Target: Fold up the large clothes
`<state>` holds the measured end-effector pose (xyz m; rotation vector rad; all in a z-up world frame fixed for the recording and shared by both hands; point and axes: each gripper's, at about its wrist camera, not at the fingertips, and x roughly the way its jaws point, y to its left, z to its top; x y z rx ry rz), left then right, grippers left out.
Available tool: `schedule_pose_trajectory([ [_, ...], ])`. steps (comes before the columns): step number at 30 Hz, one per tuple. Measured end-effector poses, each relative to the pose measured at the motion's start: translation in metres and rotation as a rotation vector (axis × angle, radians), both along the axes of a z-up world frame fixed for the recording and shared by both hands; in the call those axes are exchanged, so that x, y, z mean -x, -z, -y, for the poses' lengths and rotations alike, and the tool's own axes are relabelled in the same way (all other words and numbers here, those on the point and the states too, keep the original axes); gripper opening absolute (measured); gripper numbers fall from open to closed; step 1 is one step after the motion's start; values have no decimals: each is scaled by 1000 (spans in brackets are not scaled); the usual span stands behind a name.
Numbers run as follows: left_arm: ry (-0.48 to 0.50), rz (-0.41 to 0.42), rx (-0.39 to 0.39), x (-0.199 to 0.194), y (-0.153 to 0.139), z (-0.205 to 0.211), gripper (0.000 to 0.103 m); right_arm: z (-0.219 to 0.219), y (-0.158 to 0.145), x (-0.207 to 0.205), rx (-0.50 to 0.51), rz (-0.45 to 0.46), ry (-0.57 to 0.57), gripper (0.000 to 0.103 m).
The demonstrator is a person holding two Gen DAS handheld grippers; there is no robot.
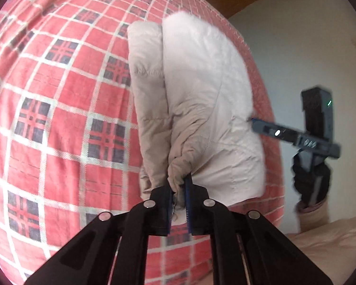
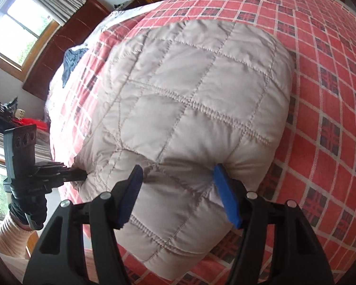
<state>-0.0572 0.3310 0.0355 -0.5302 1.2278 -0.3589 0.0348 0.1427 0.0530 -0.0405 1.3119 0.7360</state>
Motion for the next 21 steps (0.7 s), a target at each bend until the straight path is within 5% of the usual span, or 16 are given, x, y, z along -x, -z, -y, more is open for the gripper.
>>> schedule_pose_trajectory([
  [6, 48, -12, -73, -6, 11, 16, 12, -18, 21, 5, 68, 45, -9, 65],
  [11, 71, -22, -110, -8, -15, 18, 15, -11, 6, 7, 13, 35, 12, 67],
  [15, 33, 26, -44, -8, -60, -8, 44, 16, -18, 13, -65, 16, 48, 67],
  [18, -3, 100, 15, -23, -88, -25, 50, 29, -23, 16, -72, 16, 77, 67],
  [21, -12, 133, -10, -62, -96, -28, 55, 34, -19, 15, -69, 15, 105, 67],
])
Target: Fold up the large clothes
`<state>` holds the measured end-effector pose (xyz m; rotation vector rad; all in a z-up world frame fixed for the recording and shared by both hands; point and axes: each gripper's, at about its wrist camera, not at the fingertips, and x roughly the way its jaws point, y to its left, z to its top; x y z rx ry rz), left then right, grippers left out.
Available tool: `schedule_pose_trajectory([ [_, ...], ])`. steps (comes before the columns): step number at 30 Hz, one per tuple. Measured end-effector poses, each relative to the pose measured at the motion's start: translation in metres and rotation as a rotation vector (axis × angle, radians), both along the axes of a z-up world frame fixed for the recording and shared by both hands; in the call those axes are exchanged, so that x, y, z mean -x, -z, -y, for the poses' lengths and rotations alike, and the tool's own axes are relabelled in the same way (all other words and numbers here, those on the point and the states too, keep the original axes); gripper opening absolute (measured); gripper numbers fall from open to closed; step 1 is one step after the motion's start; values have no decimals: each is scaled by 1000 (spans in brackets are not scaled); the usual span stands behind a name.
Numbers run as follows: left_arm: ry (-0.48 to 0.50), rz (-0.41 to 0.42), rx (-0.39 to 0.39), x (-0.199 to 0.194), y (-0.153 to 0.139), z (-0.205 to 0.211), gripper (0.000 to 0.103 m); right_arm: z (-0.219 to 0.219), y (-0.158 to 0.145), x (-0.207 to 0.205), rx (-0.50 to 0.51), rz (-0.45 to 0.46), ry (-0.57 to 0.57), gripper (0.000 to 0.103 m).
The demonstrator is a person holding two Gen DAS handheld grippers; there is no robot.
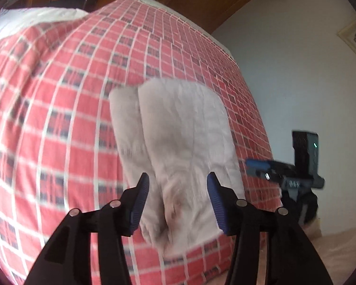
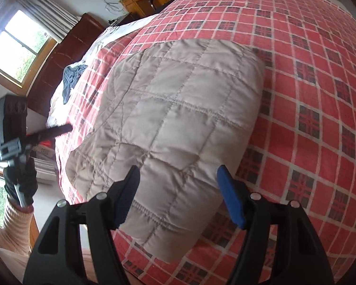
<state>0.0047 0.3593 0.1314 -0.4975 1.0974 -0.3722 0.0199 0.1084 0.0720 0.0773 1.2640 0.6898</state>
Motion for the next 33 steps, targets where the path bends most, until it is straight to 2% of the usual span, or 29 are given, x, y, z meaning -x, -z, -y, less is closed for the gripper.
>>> schedule_pose_trajectory([
  [4, -19, -66, -21, -56, 33, 23, 55, 1, 9, -2, -10, -23, 20, 67],
  [6, -28, -95, -16, -67, 47, 28, 52, 3, 13, -1, -4, -29, 24, 67],
  [8, -35, -110, 14, -74, 54, 32, 34, 3, 15, 0, 0, -30, 21, 67],
  [10, -35, -75, 50, -74, 50, 32, 11, 1, 17, 0, 7, -26, 18, 67],
  [12, -44, -43, 99, -67, 44, 28, 8, 0, 18, 0, 6, -28, 16, 68],
  [14, -50, -19, 107, -62, 38, 23, 7, -2, 20, -1, 1, -33, 14, 68],
  [16, -54, -31, 91, -57, 42, 17, 7, -4, 22, -2, -1, -36, 9, 68],
  [20, -91, -128, 105, -49, 85, 0, 7, -10, 26, -5, 7, -39, -4, 69],
  [24, -102, -164, 112, -51, 111, 1, 8, -13, 31, -9, 15, -46, -4, 70],
  [27, -77, -154, 46, -55, 109, 10, 9, -14, 34, -11, 17, -53, -1, 71],
  [30, -74, -162, 37, -56, 97, 10, 11, -9, 34, -13, -4, -66, 15, 71],
  [33, -87, -146, 11, -52, 77, 5, 24, 7, 30, -17, -61, -85, 54, 71],
])
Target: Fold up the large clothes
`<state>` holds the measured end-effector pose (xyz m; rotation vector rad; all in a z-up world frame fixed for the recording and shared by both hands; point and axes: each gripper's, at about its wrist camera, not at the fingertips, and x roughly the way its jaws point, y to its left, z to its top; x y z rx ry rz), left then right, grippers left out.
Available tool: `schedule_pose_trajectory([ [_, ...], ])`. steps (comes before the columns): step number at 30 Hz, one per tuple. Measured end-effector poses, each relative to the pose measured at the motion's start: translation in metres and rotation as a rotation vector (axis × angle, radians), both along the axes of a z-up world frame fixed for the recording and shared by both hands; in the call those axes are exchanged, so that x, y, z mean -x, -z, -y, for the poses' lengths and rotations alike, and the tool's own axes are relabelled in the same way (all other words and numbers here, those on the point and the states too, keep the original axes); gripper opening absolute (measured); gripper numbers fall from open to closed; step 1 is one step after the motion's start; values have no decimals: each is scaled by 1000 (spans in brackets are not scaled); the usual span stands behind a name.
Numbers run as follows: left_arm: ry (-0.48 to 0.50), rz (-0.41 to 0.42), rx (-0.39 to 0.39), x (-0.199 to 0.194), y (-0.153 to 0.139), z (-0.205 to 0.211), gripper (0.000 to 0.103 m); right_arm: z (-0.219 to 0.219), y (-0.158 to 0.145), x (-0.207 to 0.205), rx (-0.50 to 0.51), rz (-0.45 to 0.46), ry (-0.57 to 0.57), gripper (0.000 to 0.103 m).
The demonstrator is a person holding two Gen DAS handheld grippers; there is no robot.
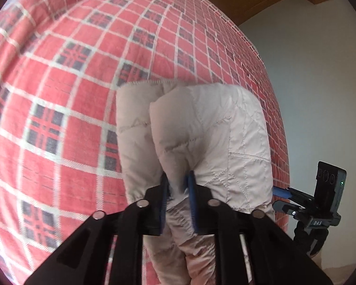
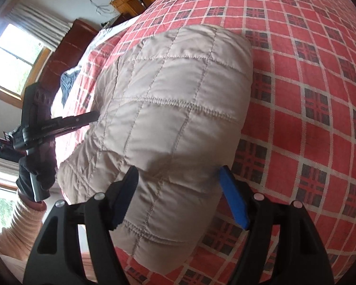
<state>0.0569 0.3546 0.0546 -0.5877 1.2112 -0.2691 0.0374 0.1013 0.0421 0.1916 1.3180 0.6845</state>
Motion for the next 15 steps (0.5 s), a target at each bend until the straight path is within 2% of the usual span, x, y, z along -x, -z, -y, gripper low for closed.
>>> schedule_pose_trajectory([
  [2, 3, 26, -13, 4, -13, -6, 46, 9, -1, -2, -51, -17, 23, 73],
  [3, 4, 33, -11, 6, -16, -9, 66, 15, -1, -5, -86, -35, 39, 76],
  [4, 2, 40, -10, 8, -18, -13, 75, 21, 0, -6, -113, -51, 53, 77],
  [7, 13, 19, 25, 12, -9, -22, 80, 32, 9, -14, -164, -101, 91, 79],
  [11, -4, -37, 180, 11, 22, -31, 80, 42, 28, -18, -219, -168, 118, 79],
  [15, 25, -22, 314, 9, 39, -27, 81, 43, 44, -22, -299, -229, 127, 83],
])
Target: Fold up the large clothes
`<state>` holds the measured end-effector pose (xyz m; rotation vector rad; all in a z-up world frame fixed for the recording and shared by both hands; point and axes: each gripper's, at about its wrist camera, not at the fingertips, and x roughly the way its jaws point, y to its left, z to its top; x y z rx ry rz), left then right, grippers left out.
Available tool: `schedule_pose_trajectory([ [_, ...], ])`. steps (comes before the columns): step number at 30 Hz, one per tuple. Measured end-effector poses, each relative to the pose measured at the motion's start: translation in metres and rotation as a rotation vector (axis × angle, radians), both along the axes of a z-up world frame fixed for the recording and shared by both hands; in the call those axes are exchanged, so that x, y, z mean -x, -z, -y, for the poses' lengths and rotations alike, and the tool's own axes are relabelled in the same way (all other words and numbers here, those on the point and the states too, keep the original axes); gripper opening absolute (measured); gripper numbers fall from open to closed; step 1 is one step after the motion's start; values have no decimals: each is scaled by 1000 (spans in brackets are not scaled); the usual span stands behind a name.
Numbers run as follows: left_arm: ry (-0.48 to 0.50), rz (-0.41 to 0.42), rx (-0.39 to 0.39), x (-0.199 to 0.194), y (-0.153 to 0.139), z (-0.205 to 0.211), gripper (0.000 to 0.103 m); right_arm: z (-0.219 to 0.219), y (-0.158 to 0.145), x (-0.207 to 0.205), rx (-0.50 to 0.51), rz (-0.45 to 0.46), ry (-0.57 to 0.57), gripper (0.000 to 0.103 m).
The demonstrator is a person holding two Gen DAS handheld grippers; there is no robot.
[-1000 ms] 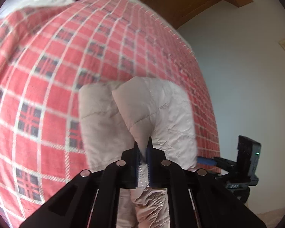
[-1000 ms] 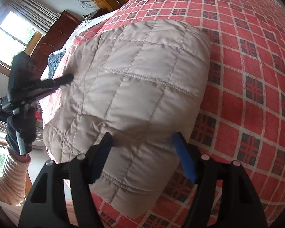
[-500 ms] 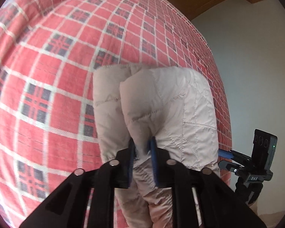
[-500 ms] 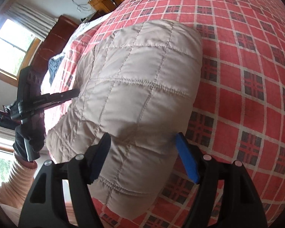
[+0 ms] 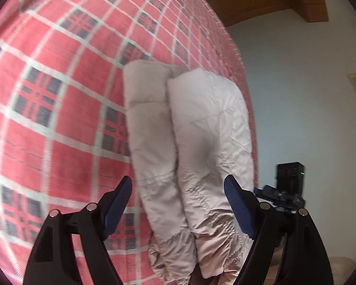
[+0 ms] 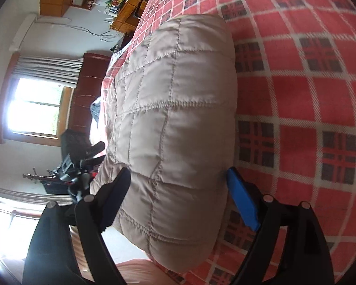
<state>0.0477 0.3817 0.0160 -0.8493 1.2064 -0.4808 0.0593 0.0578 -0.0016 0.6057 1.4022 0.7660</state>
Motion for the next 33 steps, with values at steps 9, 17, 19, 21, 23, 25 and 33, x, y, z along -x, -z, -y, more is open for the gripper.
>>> schedule_pose_trajectory([
  [9, 136, -5, 57, -24, 26, 39, 90, -4, 30, -6, -68, -73, -2, 91],
  [17, 250, 3, 73, -38, 31, 80, 99, -21, 59, -12, -107, -114, -29, 96],
  [19, 254, 10, 86, -38, 32, 86, 91, -25, 56, -12, -91, -94, -41, 94],
  [21, 258, 13, 80, -36, 32, 91, 77, -23, 53, -10, -67, -71, -46, 77],
  [23, 246, 13, 88, -35, 31, 94, 69, -17, 50, -9, -90, -68, -43, 65],
  [25, 242, 24, 86, -34, 26, 99, 63, -10, 40, -7, -99, -37, -47, 57],
  [33, 281, 108, 140, -53, -12, 166, 58, 58, -10, -3, -86, 89, -5, 51],
])
